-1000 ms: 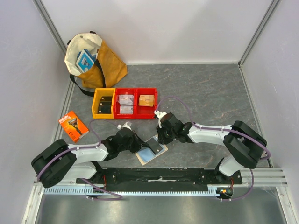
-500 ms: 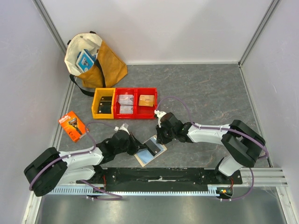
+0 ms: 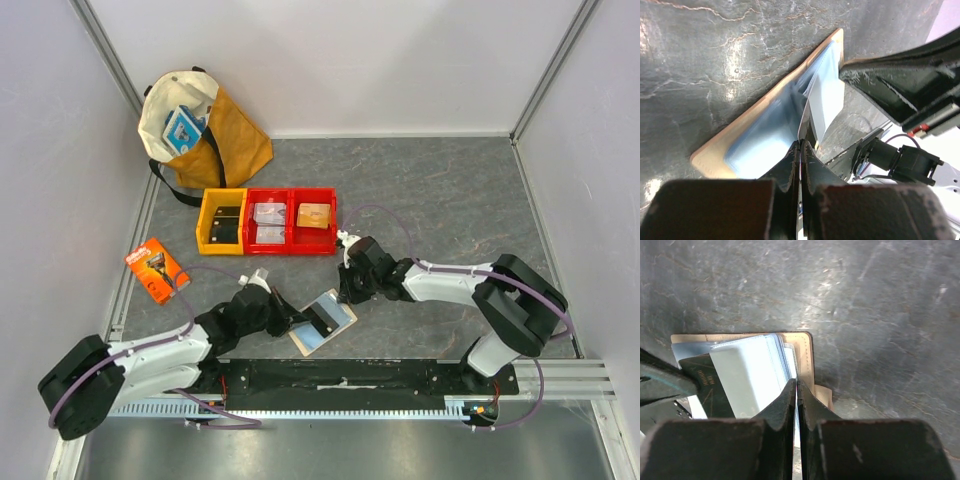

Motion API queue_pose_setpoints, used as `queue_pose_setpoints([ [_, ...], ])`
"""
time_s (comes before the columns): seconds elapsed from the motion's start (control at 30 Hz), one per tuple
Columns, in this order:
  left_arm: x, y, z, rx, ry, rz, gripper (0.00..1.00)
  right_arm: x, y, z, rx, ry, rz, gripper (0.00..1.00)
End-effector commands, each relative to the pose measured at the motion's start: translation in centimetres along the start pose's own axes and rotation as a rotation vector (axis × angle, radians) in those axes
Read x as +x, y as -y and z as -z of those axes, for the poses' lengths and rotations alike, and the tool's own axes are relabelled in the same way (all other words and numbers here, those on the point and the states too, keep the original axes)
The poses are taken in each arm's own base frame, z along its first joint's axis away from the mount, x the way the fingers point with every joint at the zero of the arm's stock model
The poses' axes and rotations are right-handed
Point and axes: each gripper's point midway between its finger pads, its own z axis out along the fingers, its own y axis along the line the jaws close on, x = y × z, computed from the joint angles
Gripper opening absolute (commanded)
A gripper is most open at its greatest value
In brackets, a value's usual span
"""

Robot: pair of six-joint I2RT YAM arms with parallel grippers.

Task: Take the credit cards out of the card holder
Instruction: Remove the credit card from the card holder.

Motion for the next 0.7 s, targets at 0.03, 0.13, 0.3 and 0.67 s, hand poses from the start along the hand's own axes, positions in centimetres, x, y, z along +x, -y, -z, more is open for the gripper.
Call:
queue_pose_setpoints([
  [0.03,-0.7,-0.7,0.7,0.014,0.055,-0.001,0.02,3.0,6.4,0.4,0.225,-0.079,-0.055,0.10],
  [0.13,-0.9,0.0,1.1,0.066,0.070,-0.017,0.02,1.9,6.7,1.1,0.235,-0.039,-0.052,0.12],
  [0.3,-1.2,0.9,1.7,0.132,0.095,-0.041,0.02,-0.4,6.1,2.5,0.211,0.039,-0.036,0.19],
  [0.67,-2.0,4.3,3.8,0.312,0.159,-0.156,0.02,-6.1,-0.3,8.2,-0.053,0.222,0.188,0.68],
])
